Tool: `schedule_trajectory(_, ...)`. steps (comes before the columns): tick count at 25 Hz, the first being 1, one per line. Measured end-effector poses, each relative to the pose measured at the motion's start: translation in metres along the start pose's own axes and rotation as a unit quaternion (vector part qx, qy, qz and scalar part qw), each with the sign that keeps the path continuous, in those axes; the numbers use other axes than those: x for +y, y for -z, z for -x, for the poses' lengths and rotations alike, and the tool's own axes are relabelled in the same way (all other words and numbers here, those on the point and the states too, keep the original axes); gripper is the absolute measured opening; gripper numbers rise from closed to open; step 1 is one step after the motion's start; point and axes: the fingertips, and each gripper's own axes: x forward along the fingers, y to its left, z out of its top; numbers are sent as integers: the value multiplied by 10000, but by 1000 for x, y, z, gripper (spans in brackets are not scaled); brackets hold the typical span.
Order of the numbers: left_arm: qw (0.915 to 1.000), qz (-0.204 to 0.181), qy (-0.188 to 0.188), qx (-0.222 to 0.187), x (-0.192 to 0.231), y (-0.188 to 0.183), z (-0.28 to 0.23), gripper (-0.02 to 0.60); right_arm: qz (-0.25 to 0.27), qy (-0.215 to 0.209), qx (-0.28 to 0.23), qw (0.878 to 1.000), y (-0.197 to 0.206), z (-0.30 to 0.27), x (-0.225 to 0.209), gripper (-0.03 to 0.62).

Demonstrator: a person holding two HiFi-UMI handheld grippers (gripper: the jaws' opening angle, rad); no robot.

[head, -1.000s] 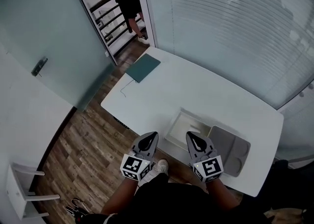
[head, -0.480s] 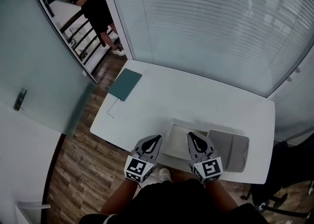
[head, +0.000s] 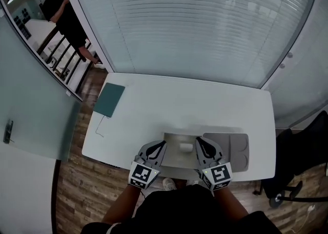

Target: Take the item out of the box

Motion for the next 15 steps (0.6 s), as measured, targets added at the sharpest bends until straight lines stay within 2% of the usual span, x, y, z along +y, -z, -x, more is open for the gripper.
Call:
schedule_trajectory(3, 9992, -117, 204, 319, -10, 10, -17, 14, 11, 75, -32, 10000, -4, 4, -14, 6)
schedule_trajectory(6, 9949, -340, 627, 713, -27, 21, -35, 16, 10, 139, -59, 9999, -6, 9, -27, 6)
schedule_trajectory(7, 9923, -459, 807, 823, -35, 23, -40, 35, 1, 163, -40, 9999, -5, 11, -31, 6)
schedule_trajectory(9, 9863, -738, 1080, 1002, -48, 28, -49, 136, -2, 199, 6, 9998, -3, 13, -40, 6)
schedule_trajectory(12, 9764, -1099, 1303, 1328, -61, 41, -60, 204, 1, 192, 40, 9998, -7, 15, -47, 6)
schedule_trajectory(15, 9592, -1542, 1594, 1751, -72, 57, -68, 283, -21, 223, 97, 9997, -2, 15, -53, 6)
